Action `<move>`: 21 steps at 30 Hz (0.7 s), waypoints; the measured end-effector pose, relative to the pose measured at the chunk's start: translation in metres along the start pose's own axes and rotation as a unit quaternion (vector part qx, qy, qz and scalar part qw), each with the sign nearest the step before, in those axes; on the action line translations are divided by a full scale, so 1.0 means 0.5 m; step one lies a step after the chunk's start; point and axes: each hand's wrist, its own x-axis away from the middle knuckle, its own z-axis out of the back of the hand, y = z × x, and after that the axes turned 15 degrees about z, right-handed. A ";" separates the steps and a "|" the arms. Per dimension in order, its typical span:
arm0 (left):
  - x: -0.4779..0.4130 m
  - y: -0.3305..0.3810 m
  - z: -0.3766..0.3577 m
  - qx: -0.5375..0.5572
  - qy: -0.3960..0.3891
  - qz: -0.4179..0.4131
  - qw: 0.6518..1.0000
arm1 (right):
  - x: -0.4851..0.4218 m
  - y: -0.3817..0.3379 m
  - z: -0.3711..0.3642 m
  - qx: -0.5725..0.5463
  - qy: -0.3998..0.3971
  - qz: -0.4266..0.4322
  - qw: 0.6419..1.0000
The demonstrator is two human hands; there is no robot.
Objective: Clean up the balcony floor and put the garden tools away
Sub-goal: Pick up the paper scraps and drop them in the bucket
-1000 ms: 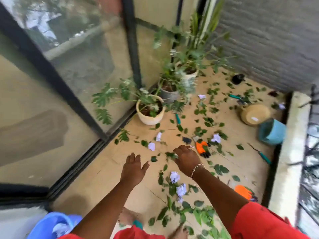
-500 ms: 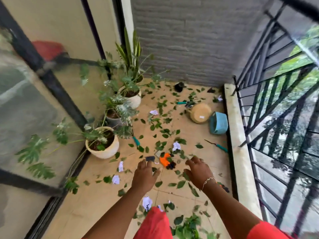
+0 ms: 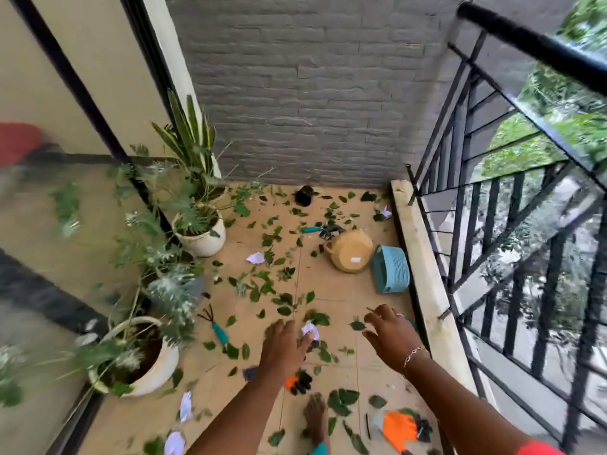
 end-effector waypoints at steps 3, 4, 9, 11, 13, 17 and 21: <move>-0.087 0.066 0.063 -0.008 -0.002 -0.005 1.000 | -0.116 0.051 0.053 0.024 -0.002 0.015 1.000; -0.120 0.085 0.086 -0.017 0.000 -0.007 1.000 | -0.153 0.064 0.072 0.005 0.007 0.015 1.000; -0.254 0.162 0.175 -0.009 0.001 0.016 1.000 | -0.296 0.127 0.114 -0.028 -0.003 0.003 1.000; -0.308 0.192 0.198 -0.016 0.005 0.007 1.000 | -0.351 0.161 0.121 -0.024 -0.021 -0.003 0.999; -0.340 0.207 0.216 -0.018 0.005 0.002 1.000 | -0.389 0.181 0.125 -0.025 -0.036 -0.019 0.999; -0.442 0.261 0.248 -0.014 0.004 0.011 1.000 | -0.512 0.257 0.129 -0.025 -0.055 -0.005 0.998; -0.555 0.325 0.280 -0.029 -0.006 0.022 0.999 | -0.660 0.352 0.148 -0.037 -0.061 -0.003 0.997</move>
